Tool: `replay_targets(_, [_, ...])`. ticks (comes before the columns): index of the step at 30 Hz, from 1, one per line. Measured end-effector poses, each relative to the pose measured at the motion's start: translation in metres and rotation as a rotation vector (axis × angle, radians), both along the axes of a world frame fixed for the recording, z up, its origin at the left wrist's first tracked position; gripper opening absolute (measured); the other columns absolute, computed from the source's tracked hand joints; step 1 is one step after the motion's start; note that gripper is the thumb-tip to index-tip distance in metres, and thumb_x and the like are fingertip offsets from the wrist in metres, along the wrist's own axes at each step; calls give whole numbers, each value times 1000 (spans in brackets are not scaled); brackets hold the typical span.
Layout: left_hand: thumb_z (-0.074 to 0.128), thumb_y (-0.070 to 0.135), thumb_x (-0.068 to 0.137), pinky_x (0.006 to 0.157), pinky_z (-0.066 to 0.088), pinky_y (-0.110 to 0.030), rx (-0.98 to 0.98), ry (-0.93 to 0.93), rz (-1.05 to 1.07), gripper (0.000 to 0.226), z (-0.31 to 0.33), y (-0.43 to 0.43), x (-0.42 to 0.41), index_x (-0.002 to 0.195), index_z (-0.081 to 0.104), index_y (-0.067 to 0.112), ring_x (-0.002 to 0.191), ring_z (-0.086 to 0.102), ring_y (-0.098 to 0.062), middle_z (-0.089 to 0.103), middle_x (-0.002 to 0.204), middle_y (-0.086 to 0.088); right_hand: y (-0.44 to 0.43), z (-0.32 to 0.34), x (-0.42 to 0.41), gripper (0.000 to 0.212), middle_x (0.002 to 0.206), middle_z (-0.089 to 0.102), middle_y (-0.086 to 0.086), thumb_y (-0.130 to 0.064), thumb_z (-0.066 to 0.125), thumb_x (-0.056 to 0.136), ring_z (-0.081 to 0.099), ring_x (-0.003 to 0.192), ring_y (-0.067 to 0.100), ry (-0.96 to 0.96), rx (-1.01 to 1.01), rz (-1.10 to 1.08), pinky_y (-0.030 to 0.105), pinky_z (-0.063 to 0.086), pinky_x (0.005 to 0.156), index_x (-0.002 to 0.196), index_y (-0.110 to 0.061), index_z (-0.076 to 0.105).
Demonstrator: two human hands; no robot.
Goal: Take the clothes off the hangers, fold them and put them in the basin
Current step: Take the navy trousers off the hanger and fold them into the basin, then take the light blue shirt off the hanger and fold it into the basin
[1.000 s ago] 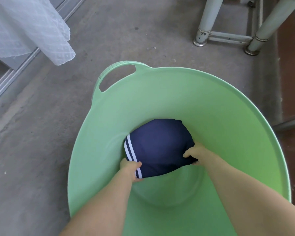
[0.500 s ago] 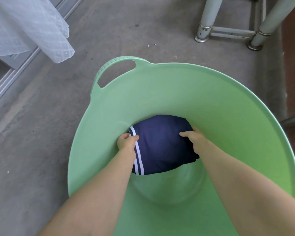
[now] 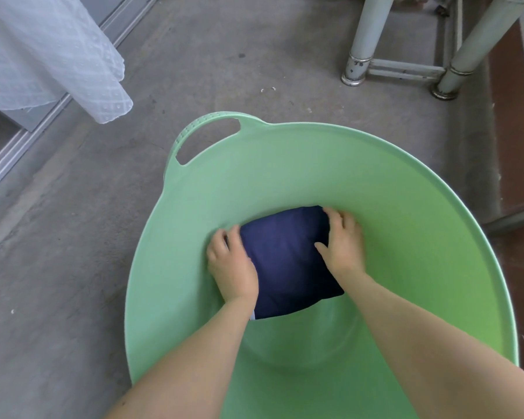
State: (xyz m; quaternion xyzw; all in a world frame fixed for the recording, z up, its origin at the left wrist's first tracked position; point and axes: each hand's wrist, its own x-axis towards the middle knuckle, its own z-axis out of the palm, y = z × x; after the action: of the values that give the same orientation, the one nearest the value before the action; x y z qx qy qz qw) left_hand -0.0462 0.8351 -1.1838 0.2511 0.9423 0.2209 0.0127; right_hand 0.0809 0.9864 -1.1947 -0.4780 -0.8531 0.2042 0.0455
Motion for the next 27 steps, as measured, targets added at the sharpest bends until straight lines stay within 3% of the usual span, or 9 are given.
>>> replay_targets(2, [84,22,63,103,39,-47,-243,189,-475,85,-2,-2,5,137,42,19,133,38,-31,39,145,-8,-12,6,-2,76,137,47,6,-14,70,69,49,118,30,94,251,305,40,44,94,139,-24,43])
replay_targets(4, [77,47,70,116,18,-52,-546,57,-698,102,-8,-4,3,150,18,21,147,7,-27,6,160,-3,-18,2,-6,76,153,32,3,-17,58,75,34,138,26,-78,209,630,43,33,108,146,-30,33])
replay_targets(6, [71,56,73,118,7,-50,-724,-133,-578,114,-14,-7,-7,152,-4,21,147,-10,-26,-15,160,0,-16,-4,-8,78,160,4,1,-22,49,84,7,147,21,-412,51,605,45,12,117,151,-31,11])
replay_targets(8, [71,50,77,119,10,-45,-794,-186,-488,115,-17,-9,-18,151,-11,19,148,-10,-26,-18,159,-2,-5,-5,-7,79,160,-6,4,-25,48,89,-3,148,22,-607,38,427,47,7,117,152,-26,-1])
replay_targets(11, [68,32,85,116,24,-35,-804,-217,-438,102,-9,-13,-26,152,-7,15,148,-3,-23,-12,160,-2,2,11,2,82,159,-1,6,-19,55,88,9,146,26,-665,9,322,43,25,112,152,-22,3])
replay_targets(14, [59,8,86,100,41,-34,-722,-247,-391,79,21,-17,-21,150,13,15,144,14,-24,-1,160,-1,-5,44,14,76,157,10,2,-3,49,86,37,130,26,-487,-216,188,35,47,87,150,-27,15])
replay_targets(20, [49,-3,83,84,48,-36,-613,-377,-406,33,134,-11,-29,109,60,13,103,52,-28,51,119,-6,-19,157,23,41,124,60,-1,-8,41,90,56,89,18,-207,-569,186,30,51,79,123,-24,60])
replay_targets(23, [48,-1,82,72,43,-33,-559,-419,-427,28,207,-5,-26,84,52,27,79,44,-24,50,90,-1,-30,231,18,38,120,63,-3,-10,41,91,60,96,20,-168,-570,198,33,53,83,117,-26,64])
replay_targets(27, [49,5,86,79,49,-32,-443,-473,-444,31,293,-10,-25,91,63,32,84,56,-24,61,92,4,-42,320,14,32,107,64,-7,-11,47,90,61,98,19,-90,-600,182,26,49,79,112,-23,68])
